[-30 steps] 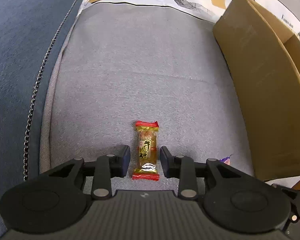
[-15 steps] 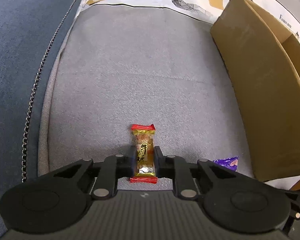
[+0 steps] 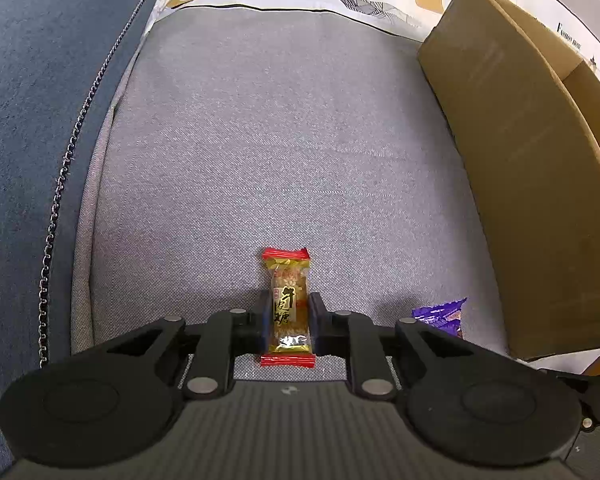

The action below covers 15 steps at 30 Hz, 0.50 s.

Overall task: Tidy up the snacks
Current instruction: 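Lift the gold-wrapped cake with the left tool while the right tool lifts the purple candy bar, then carry the gold cake and purple candy bar with both tools over the box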

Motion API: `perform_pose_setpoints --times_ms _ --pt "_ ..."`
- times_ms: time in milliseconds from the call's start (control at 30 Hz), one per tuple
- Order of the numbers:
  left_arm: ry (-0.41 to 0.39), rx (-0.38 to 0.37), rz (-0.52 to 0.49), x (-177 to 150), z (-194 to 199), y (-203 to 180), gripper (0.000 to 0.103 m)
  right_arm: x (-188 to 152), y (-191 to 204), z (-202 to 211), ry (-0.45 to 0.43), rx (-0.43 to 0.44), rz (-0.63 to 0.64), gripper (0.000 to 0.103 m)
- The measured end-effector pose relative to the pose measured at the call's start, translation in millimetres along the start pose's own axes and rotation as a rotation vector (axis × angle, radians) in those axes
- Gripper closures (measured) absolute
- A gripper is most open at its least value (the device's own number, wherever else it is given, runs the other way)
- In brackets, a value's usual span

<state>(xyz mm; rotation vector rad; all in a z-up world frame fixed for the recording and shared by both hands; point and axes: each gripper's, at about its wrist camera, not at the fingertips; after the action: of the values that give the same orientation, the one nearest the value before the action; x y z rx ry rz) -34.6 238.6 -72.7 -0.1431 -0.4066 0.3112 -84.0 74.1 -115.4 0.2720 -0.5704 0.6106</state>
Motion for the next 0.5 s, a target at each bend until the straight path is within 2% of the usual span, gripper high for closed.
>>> perform_pose_setpoints --times_ms 100,300,500 --pt "-0.029 -0.016 -0.007 -2 6 -1 0.085 -2 2 1 -0.015 -0.010 0.003 0.088" --pt "-0.147 -0.066 -0.025 -8 27 -3 0.085 -2 0 16 -0.086 0.003 -0.007 0.088" --pt "-0.295 -0.094 -0.036 -16 51 -7 0.085 -3 5 40 -0.205 0.004 0.026 0.088"
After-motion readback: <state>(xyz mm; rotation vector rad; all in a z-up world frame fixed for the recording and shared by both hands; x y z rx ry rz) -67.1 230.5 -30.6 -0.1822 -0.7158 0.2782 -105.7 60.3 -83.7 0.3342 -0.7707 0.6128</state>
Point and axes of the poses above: each gripper's, at about its wrist camera, not at the fingertips, and z roughly against the way its jaws point, y to its left, x to its top, and after that the axes turned 6 degrees about -x, right-handed
